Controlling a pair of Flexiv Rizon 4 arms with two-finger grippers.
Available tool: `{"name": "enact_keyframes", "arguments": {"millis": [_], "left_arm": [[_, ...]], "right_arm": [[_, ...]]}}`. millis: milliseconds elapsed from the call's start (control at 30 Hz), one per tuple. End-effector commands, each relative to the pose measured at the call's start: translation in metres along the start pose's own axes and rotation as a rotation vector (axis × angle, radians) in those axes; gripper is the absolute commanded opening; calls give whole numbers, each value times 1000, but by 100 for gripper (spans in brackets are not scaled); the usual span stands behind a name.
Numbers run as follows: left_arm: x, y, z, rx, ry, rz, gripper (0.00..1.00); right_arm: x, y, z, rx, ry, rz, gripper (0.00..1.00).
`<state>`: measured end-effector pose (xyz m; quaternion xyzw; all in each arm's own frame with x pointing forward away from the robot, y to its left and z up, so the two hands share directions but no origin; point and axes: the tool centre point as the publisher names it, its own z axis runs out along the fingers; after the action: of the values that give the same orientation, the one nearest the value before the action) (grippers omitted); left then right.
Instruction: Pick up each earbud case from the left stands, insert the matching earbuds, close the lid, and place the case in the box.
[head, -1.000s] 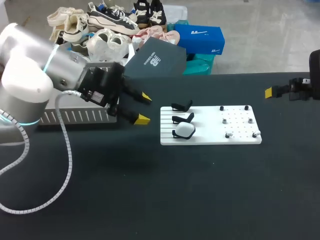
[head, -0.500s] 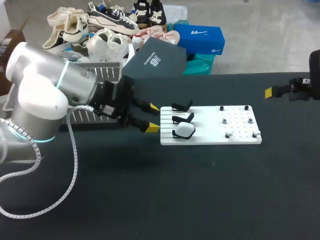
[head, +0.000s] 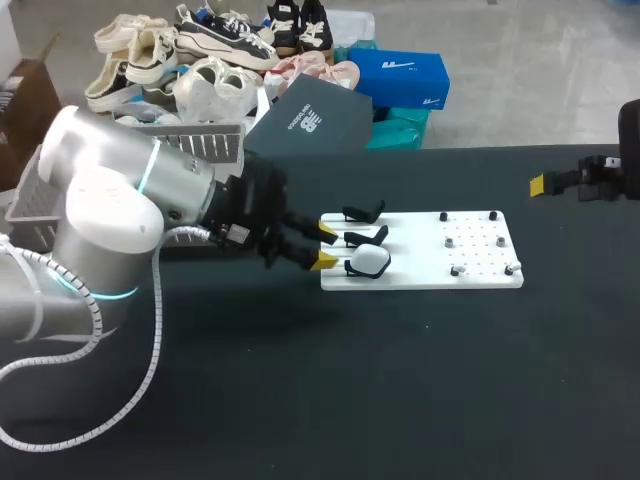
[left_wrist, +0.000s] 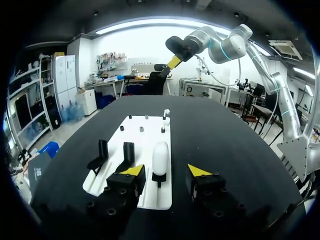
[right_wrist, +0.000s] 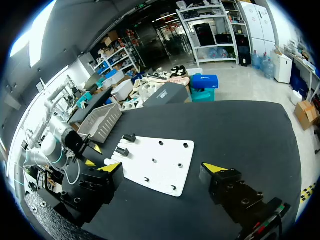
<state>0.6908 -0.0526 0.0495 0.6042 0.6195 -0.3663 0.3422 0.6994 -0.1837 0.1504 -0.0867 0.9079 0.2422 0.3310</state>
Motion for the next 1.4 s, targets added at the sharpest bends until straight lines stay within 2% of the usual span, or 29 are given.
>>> {"name": "enact_keyframes", "arguments": {"millis": [33,133,600,767,1400], "left_arm": [[3,6,6,2,-8,0,56],[5,8,10,-3,-7,3,58],[8,5,20,8,-13,12,58],[9,10,25,-8,-18,7,50],[2,16,43,-9,-32,4,50]], "right_arm": [[0,-2,0,-6,1,-2,100],[0,-2,0,-6,1,-2,100],[0,-2,0,-6,1,-2,100],[0,-2,0,-6,1,-2,100],[0,-2,0,-6,1,-2,100]]}}
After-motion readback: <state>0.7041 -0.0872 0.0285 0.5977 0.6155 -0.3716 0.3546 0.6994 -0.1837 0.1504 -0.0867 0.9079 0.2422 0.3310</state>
